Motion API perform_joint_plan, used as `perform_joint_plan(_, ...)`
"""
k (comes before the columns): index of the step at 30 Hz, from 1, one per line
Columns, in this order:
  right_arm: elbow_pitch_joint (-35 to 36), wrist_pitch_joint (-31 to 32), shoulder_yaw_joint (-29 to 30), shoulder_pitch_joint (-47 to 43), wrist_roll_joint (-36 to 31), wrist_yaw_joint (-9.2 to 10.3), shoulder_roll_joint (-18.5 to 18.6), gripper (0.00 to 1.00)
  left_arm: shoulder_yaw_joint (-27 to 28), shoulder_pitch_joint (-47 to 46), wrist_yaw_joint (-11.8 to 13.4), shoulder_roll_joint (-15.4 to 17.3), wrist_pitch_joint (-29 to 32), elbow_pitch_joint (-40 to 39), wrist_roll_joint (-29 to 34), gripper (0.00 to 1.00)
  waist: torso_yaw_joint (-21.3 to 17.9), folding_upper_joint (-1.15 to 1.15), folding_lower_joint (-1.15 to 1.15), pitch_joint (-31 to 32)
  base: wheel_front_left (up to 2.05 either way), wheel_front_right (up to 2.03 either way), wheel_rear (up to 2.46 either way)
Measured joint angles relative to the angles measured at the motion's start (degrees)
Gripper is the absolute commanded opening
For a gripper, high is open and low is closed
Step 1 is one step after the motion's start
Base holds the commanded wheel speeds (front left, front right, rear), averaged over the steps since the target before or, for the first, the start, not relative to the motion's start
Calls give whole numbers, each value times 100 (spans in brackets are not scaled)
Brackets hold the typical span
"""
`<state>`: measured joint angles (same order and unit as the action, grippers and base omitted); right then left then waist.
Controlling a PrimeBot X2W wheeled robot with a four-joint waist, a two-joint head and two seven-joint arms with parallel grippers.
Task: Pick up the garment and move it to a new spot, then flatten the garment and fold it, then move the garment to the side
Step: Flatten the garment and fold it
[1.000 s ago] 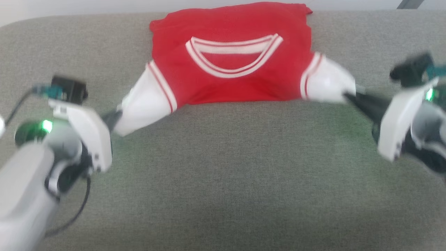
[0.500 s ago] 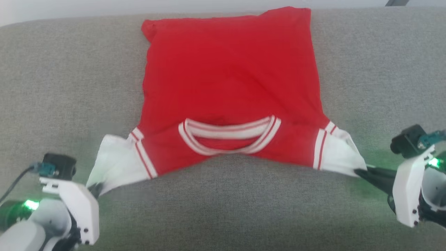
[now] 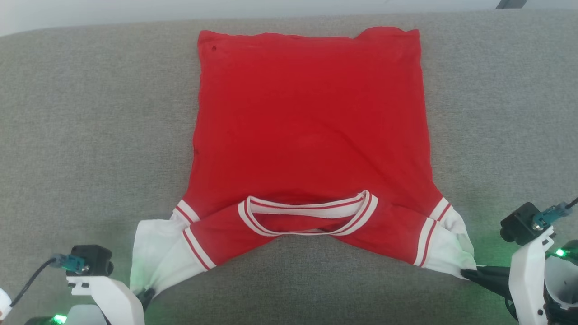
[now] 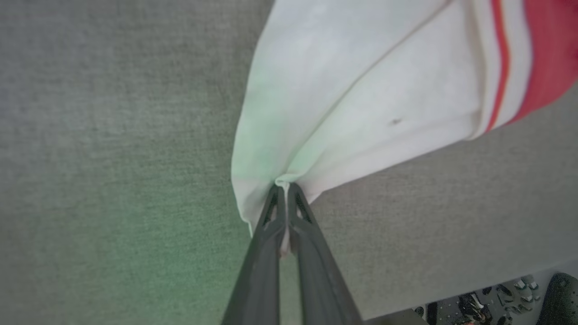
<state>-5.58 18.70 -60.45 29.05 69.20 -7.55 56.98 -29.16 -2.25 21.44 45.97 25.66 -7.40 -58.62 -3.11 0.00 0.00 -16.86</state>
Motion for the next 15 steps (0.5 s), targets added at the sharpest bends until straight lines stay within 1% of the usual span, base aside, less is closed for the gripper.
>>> perform_joint_plan(3, -85, -63, 14, -37, 0, -5, -11, 0, -7, 63, 44, -8, -12, -82, -29, 0, 39, 0, 0, -9, 0, 0, 0)
perform_joint_plan(6, -203, -113, 71, -39, -63, -19, -70, 0, -15, 80, 46, -47, -167, -104, 94, 0, 73, 0, 0, -16, 0, 0, 0)
perform_joint_plan(7, -223, -103, 85, -38, -75, -27, -77, 15, -20, 79, 41, -63, -209, -109, 119, 0, 84, 0, 0, -13, 0, 0, 0)
perform_joint_plan(8, -234, -90, 107, -37, -104, -29, -86, 45, -43, 67, 16, -63, -231, -122, 164, 0, 94, 0, 0, -6, 0, 0, 0)
perform_joint_plan(9, -231, -54, 143, -36, -108, -29, -99, 64, -53, 49, -9, -70, -260, -133, 189, 0, 106, 0, 0, 2, 0, 0, 0)
perform_joint_plan(11, -190, -48, 210, -16, -158, -26, -87, 94, -75, -20, -46, -107, -367, -155, 278, 0, 129, 0, 0, 18, 0, 0, 0)
perform_joint_plan(12, -153, -48, 287, 10, -186, -24, -85, 100, -74, -64, -55, -133, -415, -167, 298, 0, 140, 0, 0, 28, 0, 0, 0)
perform_joint_plan(15, 12, -52, 573, 120, -167, 0, -29, 100, -118, -181, -137, -208, -543, -197, 438, 0, 174, 0, 0, 54, 0, 0, 0)
